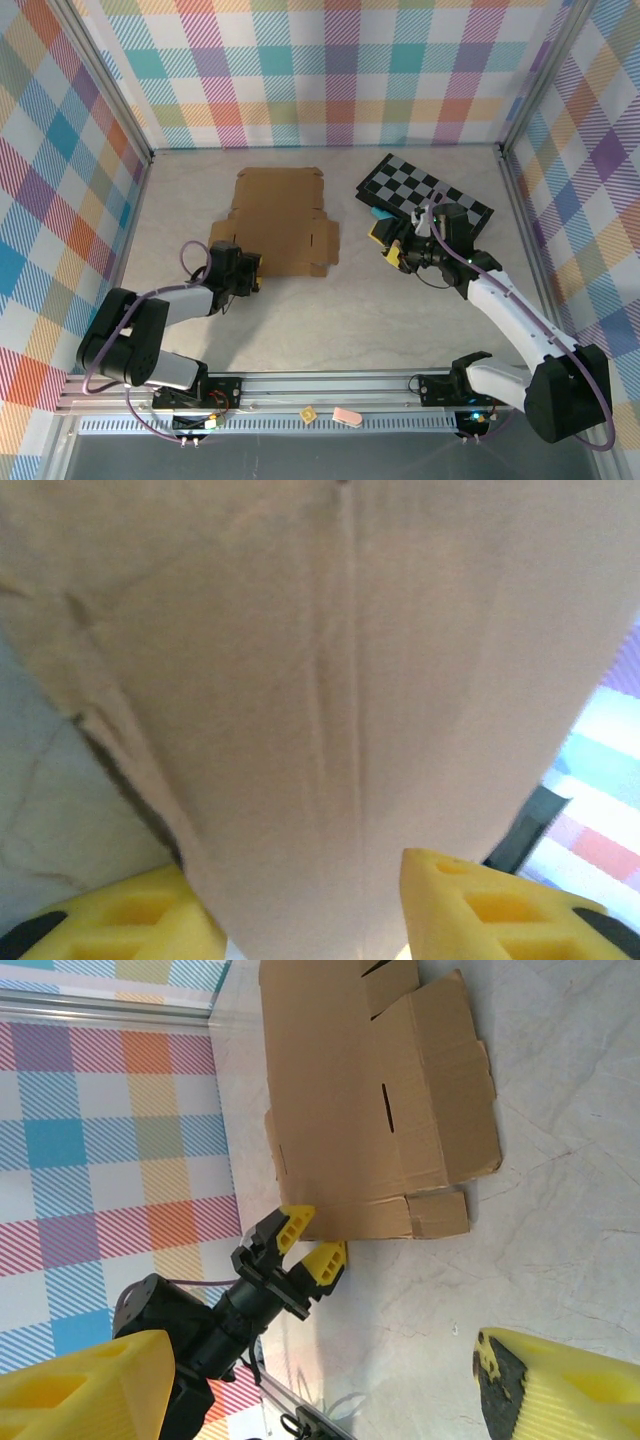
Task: Fold the paper box
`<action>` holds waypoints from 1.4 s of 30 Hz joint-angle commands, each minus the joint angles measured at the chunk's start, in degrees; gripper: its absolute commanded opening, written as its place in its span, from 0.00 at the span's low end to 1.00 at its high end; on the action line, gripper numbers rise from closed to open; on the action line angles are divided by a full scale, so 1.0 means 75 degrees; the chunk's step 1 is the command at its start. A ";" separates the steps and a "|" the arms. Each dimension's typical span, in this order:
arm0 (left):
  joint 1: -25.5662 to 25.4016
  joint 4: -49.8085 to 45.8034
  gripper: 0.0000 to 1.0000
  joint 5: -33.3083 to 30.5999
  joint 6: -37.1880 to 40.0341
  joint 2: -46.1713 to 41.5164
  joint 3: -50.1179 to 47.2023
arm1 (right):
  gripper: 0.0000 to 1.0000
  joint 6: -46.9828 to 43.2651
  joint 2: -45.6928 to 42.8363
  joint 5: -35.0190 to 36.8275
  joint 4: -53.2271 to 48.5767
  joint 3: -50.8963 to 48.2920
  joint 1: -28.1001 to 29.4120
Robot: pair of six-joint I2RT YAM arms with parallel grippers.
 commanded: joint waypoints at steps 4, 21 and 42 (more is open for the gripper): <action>0.0084 0.1732 0.18 -0.0562 0.0225 0.0448 -0.0135 | 0.78 -0.0068 0.0011 -0.0235 0.0275 0.0208 0.0053; -0.0485 -0.0930 0.00 -0.1608 0.0382 -0.1577 0.1679 | 0.51 0.0989 0.0917 0.2105 -0.0676 0.1764 0.2026; -0.1429 -0.1812 0.00 -0.2897 0.0085 -0.1833 0.2901 | 0.47 0.4635 0.4887 0.5449 -0.0203 0.5803 0.3917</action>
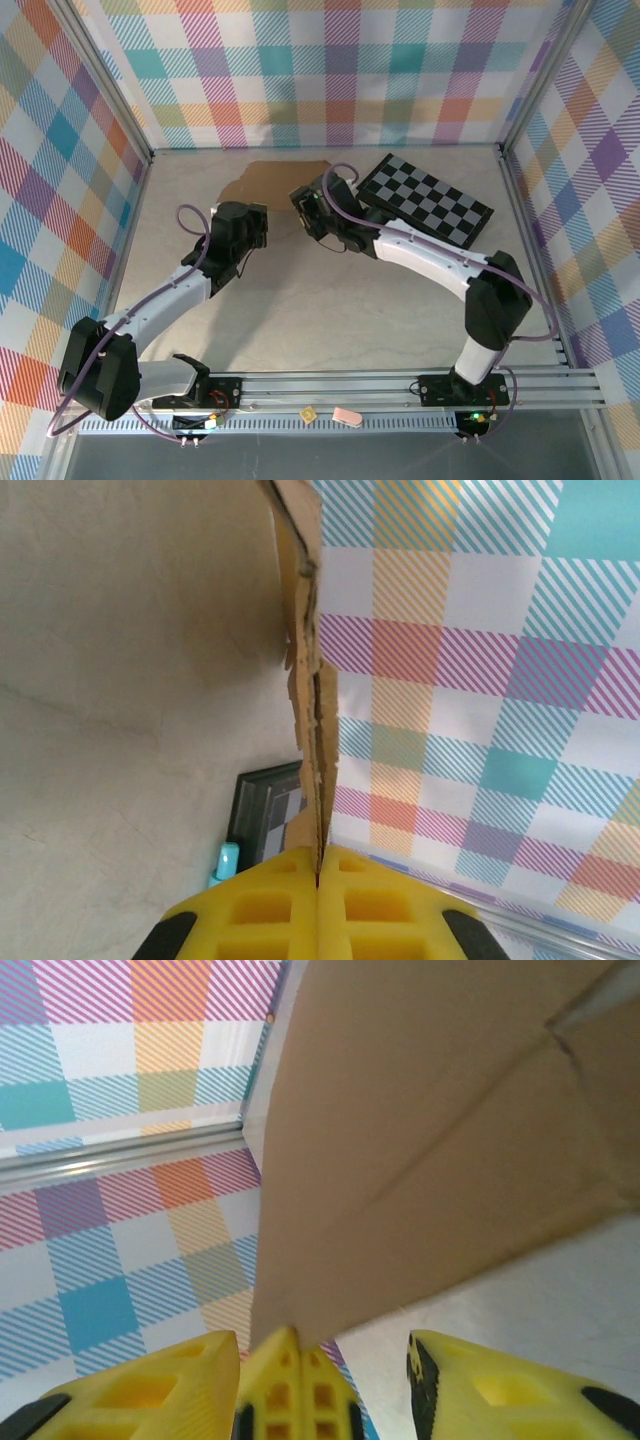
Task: Fold the paper box
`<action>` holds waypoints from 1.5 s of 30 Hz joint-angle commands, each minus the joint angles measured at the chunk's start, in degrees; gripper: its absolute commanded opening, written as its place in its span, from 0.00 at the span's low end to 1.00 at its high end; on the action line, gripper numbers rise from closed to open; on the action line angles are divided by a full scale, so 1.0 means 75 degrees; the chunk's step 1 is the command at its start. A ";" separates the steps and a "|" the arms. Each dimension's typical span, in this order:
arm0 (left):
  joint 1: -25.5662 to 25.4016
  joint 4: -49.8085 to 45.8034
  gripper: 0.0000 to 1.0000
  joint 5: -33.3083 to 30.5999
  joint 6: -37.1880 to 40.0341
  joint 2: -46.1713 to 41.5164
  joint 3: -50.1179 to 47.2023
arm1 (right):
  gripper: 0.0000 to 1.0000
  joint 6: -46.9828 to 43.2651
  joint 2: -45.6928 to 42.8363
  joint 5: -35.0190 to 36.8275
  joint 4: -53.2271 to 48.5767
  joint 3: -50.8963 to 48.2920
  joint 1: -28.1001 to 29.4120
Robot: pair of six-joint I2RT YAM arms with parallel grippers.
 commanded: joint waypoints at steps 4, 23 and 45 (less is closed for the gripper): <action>0.0128 -0.0207 0.00 0.0113 0.0600 -0.0430 0.0201 | 0.41 0.0850 0.0344 -0.0184 -0.0529 0.0702 -0.0011; 0.0223 -0.0118 0.00 0.1062 0.1711 -0.0081 0.0957 | 0.60 0.2938 0.0157 -0.0652 0.0070 0.0167 -0.0119; 0.0165 -0.0054 0.00 0.1169 0.1860 -0.0250 0.0871 | 0.36 0.3432 0.0867 -0.0197 0.0386 0.0927 -0.0090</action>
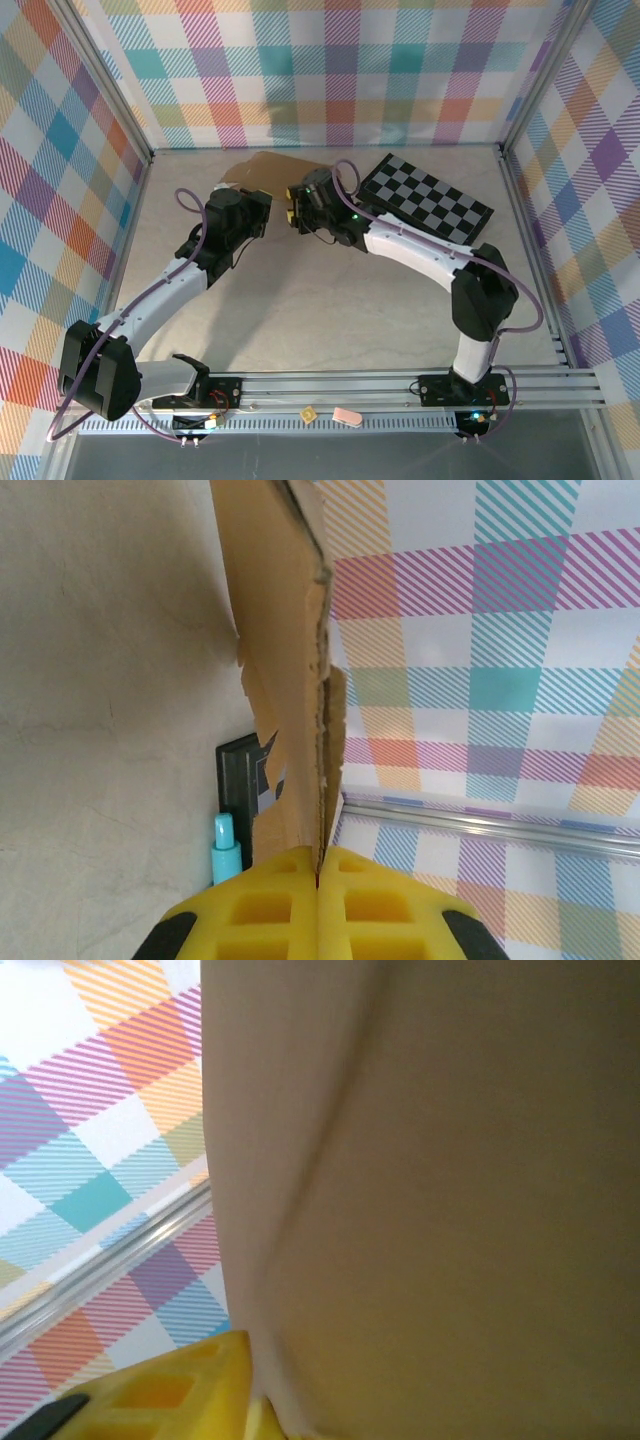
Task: Fold the paper box
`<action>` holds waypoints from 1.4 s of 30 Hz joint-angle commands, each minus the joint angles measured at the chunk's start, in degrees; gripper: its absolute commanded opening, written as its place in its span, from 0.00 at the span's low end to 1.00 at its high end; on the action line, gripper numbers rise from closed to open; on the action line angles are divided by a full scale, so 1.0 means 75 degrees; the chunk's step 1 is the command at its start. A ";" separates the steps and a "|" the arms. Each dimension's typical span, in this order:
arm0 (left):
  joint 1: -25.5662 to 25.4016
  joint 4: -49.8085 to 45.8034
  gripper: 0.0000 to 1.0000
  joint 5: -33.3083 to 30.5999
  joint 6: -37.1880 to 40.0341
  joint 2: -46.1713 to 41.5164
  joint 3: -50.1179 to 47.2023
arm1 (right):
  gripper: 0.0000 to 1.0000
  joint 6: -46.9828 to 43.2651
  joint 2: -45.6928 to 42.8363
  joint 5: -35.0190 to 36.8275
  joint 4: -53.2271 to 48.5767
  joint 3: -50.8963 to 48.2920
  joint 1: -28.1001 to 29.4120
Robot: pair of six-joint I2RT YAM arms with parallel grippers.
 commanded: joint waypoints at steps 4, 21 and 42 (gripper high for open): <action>-0.0050 -0.0022 0.06 0.0082 0.0343 -0.0462 0.0124 | 0.05 -0.0136 0.0140 0.0285 -0.0064 0.0551 -0.0086; 0.0800 -0.6830 0.91 -0.2612 0.3315 -0.0712 0.5056 | 0.00 -0.2113 -0.1006 -0.0858 -0.5893 0.4059 -0.0579; 0.1615 -0.6967 0.61 0.0798 0.4334 -0.0135 0.4145 | 0.00 -0.1701 0.0946 -0.2133 -0.5353 0.3872 -0.1605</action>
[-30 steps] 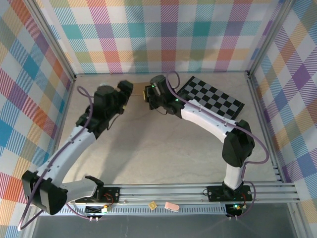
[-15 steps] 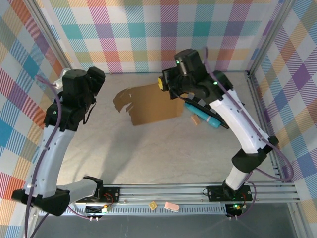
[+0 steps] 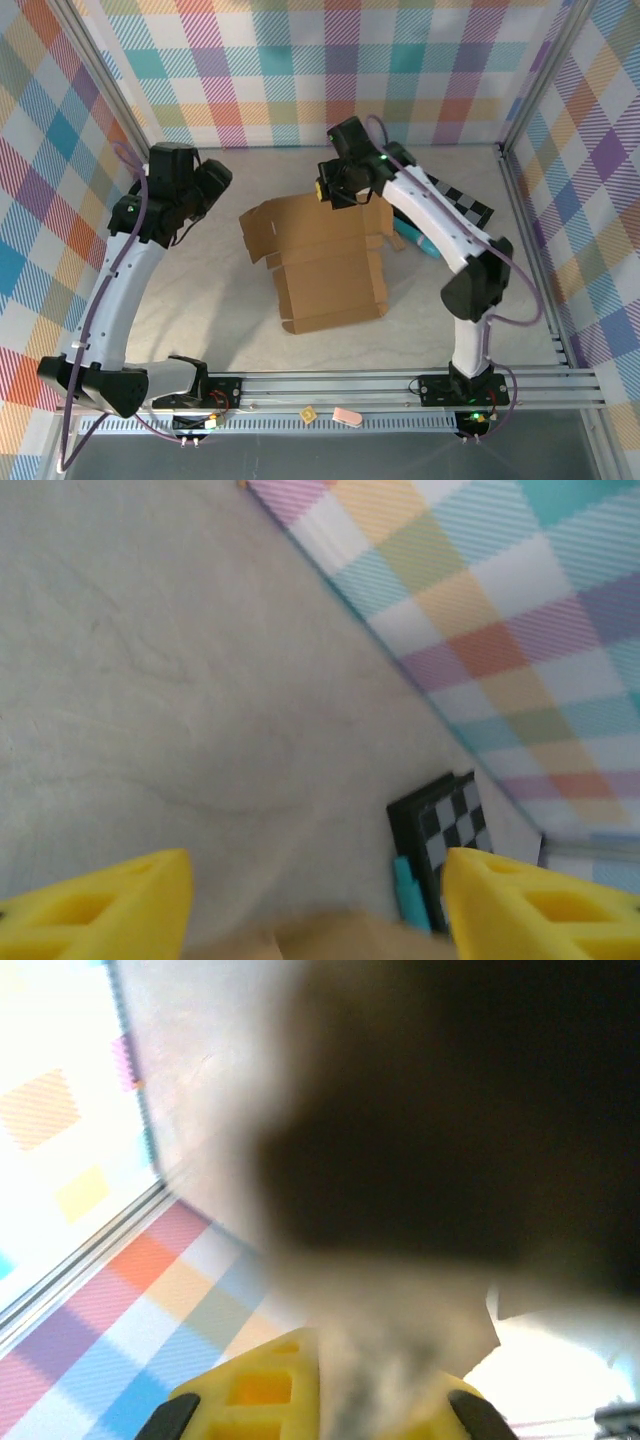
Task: Fold the paper box
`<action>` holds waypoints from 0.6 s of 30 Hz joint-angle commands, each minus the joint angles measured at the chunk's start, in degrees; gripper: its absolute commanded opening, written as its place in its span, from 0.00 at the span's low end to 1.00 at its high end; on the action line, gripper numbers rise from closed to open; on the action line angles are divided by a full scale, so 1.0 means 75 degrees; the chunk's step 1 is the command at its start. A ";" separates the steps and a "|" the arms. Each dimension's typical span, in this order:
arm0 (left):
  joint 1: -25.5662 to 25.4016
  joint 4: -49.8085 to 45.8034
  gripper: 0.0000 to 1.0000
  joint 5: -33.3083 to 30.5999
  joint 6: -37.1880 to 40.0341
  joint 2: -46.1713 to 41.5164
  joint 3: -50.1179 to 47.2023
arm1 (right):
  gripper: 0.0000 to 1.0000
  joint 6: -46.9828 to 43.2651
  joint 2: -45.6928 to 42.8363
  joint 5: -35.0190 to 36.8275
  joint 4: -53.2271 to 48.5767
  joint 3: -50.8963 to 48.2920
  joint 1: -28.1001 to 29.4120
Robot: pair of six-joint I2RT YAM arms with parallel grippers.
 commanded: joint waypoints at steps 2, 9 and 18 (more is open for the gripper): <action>0.0109 0.0195 0.61 0.1475 0.0728 -0.0335 -0.0841 | 0.00 -0.0296 0.0004 -0.0510 0.0983 -0.0377 -0.0228; 0.0186 0.0988 0.67 0.2752 0.0094 -0.0146 -0.1280 | 0.00 -0.0209 0.0008 -0.0604 0.1142 -0.0592 -0.0296; 0.0047 0.1935 0.70 0.3020 -0.1072 0.0986 -0.1023 | 0.00 -0.0020 -0.0289 -0.0646 0.1480 -0.1027 -0.0304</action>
